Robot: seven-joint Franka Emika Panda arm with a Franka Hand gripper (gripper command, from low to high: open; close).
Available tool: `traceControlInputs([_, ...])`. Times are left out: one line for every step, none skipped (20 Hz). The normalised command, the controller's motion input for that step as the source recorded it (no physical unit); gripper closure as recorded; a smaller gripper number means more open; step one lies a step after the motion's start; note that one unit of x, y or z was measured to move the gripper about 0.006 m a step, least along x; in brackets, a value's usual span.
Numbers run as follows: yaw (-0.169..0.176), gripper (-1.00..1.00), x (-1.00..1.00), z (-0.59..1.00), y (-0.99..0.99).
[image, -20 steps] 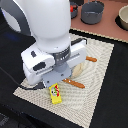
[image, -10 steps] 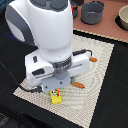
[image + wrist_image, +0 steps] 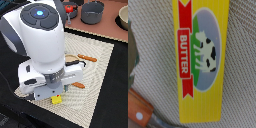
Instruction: Interact with the objects in diverse but meaningful ways.
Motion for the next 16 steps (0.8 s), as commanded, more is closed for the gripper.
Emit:
traceControlInputs([-0.006,-1.0,0.25,0.0,0.0])
traceControlInputs([-0.015,-1.0,0.35,0.0,0.0])
traceControlInputs([-0.017,-1.0,0.32,0.0,0.0])
traceControlInputs([-0.014,-1.0,0.26,0.0,0.0])
traceControlInputs([-0.014,-1.0,0.24,0.0,0.0])
traceControlInputs([-0.014,-1.0,0.25,-0.01,0.0])
traceControlInputs([-0.014,-1.0,0.22,-0.02,0.0])
traceControlInputs([-0.014,-1.0,0.21,-0.04,0.0])
traceControlInputs([-0.013,-1.0,0.21,-0.03,0.0])
traceControlInputs([-0.013,-1.0,0.21,-0.04,0.0])
traceControlInputs([-0.012,-1.0,0.22,-0.01,0.0])
traceControlInputs([-0.011,-1.0,0.22,-0.04,0.0])
traceControlInputs([-0.011,-1.0,0.21,-0.02,0.0])
traceControlInputs([-0.01,-1.0,0.19,-0.04,0.0])
traceControlInputs([-0.01,-1.0,0.19,-0.03,0.0])
traceControlInputs([-0.01,-1.0,0.18,-0.05,0.0])
